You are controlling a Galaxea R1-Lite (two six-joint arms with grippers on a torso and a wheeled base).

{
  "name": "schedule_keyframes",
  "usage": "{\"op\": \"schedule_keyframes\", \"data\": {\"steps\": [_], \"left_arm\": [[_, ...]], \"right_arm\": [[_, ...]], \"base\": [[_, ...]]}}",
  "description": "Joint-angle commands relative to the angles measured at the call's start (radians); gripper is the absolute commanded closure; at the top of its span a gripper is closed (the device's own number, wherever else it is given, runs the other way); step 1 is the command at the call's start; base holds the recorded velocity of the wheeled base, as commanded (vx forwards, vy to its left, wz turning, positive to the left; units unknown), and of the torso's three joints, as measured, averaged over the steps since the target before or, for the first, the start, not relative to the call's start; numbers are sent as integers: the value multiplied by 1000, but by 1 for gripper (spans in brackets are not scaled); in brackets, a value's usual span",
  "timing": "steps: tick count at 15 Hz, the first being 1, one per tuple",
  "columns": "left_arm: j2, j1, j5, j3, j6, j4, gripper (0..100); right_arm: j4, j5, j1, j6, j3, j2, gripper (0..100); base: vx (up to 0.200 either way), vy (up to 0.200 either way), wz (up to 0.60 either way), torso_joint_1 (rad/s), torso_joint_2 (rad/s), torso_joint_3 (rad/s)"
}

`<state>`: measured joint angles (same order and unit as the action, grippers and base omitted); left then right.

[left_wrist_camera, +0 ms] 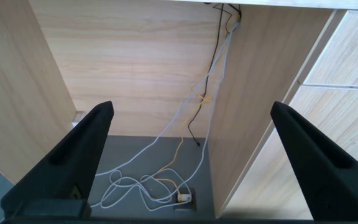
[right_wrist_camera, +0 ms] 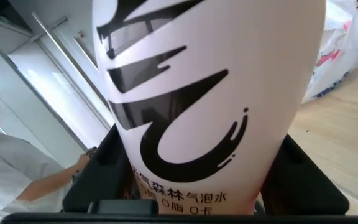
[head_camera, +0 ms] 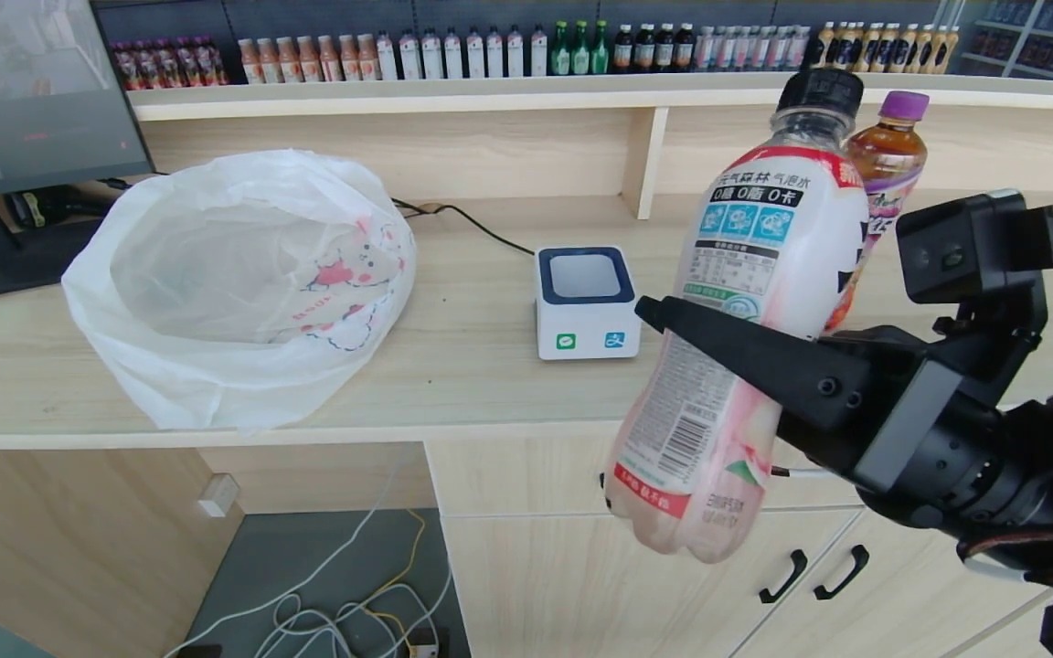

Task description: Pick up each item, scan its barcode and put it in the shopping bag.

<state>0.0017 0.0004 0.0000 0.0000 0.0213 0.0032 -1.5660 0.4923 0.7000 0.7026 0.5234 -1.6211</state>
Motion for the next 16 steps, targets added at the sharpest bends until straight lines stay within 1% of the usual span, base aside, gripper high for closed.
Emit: {"op": "schedule_keyframes", "data": {"steps": [1,2,5,7,8,10,16], "left_arm": [[0,0,0,0,0,0,0],[0,0,0,0,0,0,0],[0,1,0,0,0,0,0],[0,0,0,0,0,0,0],[0,1,0,0,0,0,0],[0,1,0,0,0,0,0],[0,0,0,0,0,0,0]], "right_arm": [[-5,0,7,2,1,-46,100],[-5,0,39,80,9,-31,100],[-5,0,61,92,20,-26,100],[-5,0,73,121,35,-23,100],[-5,0,82,150,66,-23,100],[-5,0,95,169,95,-28,100],[-5,0,111,175,106,-28,100]], "base": [[0,0,0,0,0,0],[0,0,0,0,0,0],[0,0,0,0,0,0],[0,0,0,0,0,0],[0,0,0,0,0,0],[0,0,0,0,0,0],[0,0,0,0,0,0]]}}
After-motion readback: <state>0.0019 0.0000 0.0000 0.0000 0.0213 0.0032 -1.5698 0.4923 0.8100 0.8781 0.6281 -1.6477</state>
